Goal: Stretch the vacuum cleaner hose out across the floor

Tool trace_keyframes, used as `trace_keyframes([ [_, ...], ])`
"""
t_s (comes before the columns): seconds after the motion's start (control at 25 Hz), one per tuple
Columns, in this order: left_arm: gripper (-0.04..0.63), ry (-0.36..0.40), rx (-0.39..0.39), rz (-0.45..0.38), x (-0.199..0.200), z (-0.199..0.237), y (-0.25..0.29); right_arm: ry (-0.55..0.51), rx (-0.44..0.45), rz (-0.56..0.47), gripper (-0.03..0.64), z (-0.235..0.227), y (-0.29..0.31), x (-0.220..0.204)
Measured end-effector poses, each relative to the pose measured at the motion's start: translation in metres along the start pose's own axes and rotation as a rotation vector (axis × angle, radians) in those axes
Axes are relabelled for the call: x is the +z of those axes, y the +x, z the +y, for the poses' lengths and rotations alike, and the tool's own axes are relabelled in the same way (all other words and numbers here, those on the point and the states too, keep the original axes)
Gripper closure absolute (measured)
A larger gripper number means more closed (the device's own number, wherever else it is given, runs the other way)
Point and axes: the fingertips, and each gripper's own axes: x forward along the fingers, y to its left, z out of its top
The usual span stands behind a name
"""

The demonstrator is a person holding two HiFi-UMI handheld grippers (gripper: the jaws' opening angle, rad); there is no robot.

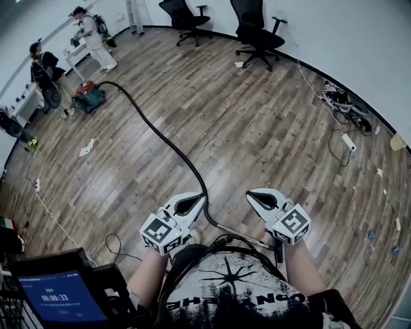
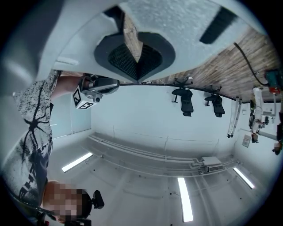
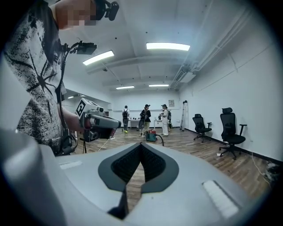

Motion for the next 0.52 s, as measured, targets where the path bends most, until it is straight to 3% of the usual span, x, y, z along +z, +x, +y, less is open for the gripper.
trace_keyframes([
  [0.52, 0.595, -0.011, -0.004, 0.028, -0.014, -0.006, -0.003, 0.002, 0.012, 0.011, 0.611, 0.010, 0.006, -0.001],
])
